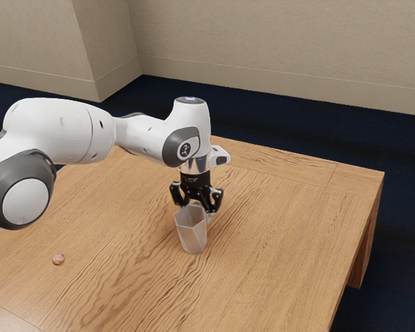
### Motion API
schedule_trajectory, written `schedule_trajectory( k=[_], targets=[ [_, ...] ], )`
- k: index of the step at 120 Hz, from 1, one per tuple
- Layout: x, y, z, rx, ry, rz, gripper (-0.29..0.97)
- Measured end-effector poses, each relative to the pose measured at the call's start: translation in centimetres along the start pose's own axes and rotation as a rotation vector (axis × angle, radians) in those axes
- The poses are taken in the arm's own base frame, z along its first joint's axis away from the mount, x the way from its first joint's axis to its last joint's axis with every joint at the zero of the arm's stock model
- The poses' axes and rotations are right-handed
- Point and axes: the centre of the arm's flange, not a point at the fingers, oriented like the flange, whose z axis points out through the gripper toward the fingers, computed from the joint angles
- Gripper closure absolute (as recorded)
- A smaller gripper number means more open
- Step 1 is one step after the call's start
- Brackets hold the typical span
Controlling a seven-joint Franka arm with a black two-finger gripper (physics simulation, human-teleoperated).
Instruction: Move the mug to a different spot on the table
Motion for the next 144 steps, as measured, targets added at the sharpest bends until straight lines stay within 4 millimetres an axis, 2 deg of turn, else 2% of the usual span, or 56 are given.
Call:
schedule_trajectory(
  k=[12,52,93,124,144],
  targets=[
    [0.0,-0.1,-0.1,0.002,0.001,0.006,0.46],
    [-0.3,-0.2,-0.6,-0.02,-0.02,-0.016,0.59],
    [-1.0,-3.4,-0.5,-0.188,-0.218,-0.219,0.62],
    [-2.1,-4.7,-0.6,-0.246,-0.358,-0.321,0.64],
    [-2.2,-7.1,-0.7,-0.267,-0.429,-0.413,0.64]
  ],
)
